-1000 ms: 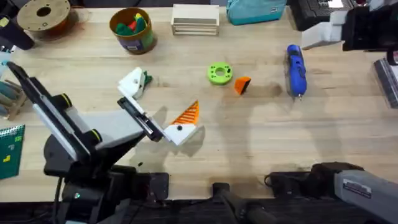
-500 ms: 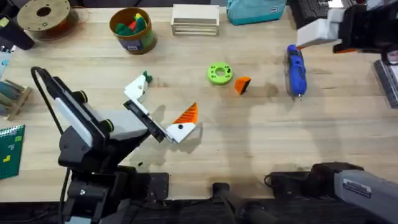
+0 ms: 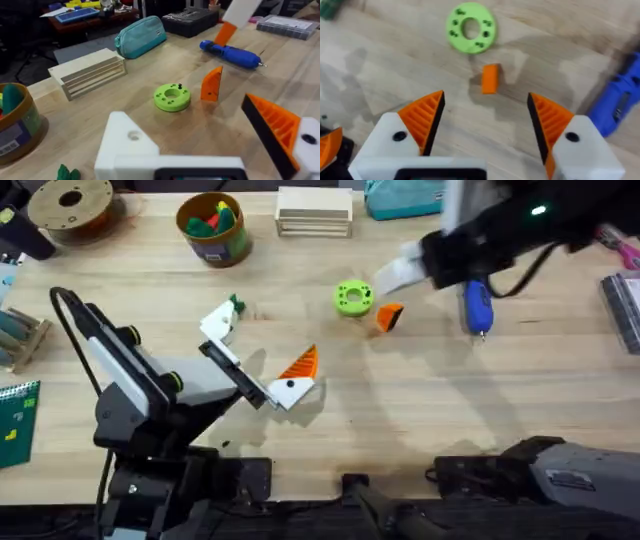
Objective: Pick up the gripper from the table and insert it into the empty holder that is missing its gripper. Then pick up a screw, insert it into the mounting hole, and use the screwdriver to tighten it. Finally, clean up the table by picking up the vegetable and placing it into the bucket.
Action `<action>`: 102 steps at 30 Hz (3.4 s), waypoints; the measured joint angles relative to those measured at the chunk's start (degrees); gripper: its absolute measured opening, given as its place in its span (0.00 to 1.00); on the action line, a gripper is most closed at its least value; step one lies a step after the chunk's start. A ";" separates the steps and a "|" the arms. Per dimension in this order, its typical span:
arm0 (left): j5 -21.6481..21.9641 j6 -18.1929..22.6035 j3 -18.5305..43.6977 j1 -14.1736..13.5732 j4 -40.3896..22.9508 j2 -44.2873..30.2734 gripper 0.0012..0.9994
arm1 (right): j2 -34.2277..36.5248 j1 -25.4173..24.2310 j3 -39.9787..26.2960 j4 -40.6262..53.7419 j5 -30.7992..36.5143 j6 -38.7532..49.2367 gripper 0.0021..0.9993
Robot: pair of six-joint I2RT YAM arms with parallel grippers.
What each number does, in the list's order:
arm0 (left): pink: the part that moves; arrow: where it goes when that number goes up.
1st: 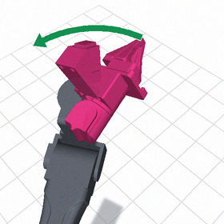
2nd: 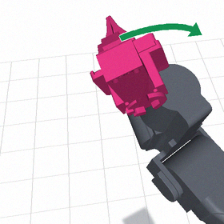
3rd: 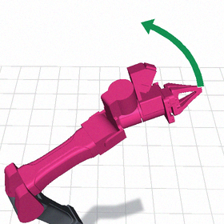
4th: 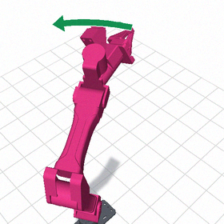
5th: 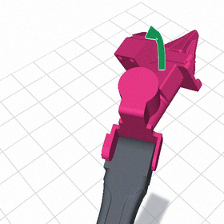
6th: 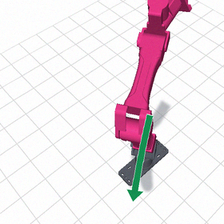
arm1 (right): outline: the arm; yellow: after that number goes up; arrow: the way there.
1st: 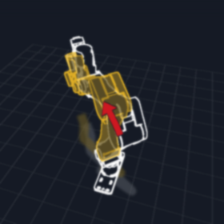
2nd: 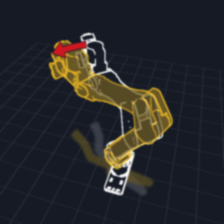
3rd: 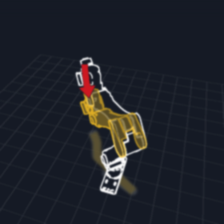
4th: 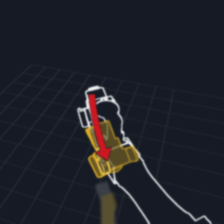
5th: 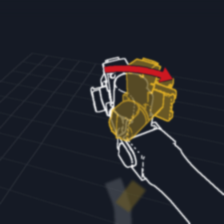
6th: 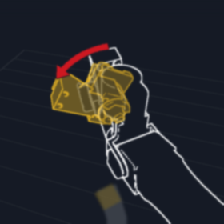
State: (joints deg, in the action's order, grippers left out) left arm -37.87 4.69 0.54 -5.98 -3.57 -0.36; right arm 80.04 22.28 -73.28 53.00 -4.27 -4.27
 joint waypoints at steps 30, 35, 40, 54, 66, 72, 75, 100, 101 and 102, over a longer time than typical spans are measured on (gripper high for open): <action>0.00 0.02 0.00 0.00 0.00 0.00 1.00 | 14.44 3.63 0.00 0.35 3.37 8.83 0.94; 0.00 0.00 0.00 0.00 0.00 0.00 1.00 | 15.38 3.63 0.00 0.39 3.37 9.63 0.93; 0.00 0.02 0.00 0.00 0.00 0.00 1.00 | 16.35 3.63 0.00 0.41 3.38 10.19 0.46; 0.00 0.00 0.00 0.00 0.00 0.00 1.00 | 12.44 3.63 -8.20 14.43 -1.55 10.29 0.00; 0.00 0.01 0.00 0.00 -0.02 0.00 1.00 | -6.65 2.82 -0.88 5.45 -16.28 4.96 0.00; 0.00 0.00 0.00 0.00 -0.01 0.00 1.00 | -7.07 -2.52 6.86 -7.77 -33.11 4.14 0.00; -0.01 0.00 0.00 0.00 -0.01 0.00 1.00 | -2.55 -4.17 7.69 -12.18 -41.75 3.97 0.00; -15.98 0.00 0.04 0.00 -1.57 0.00 1.00 | 16.18 2.61 8.26 -22.86 -79.00 1.05 0.00; -16.25 0.00 0.04 0.00 -1.59 0.00 1.00 | 16.18 3.11 8.26 -22.78 -78.70 1.03 0.00; -16.53 0.00 0.04 0.00 -1.62 0.00 1.00 | 16.18 3.37 8.26 -22.82 -78.46 1.05 0.00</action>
State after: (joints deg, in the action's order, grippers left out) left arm -54.39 4.69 0.58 -5.98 -5.19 -0.36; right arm 96.23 25.66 -65.01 30.17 -82.73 -3.22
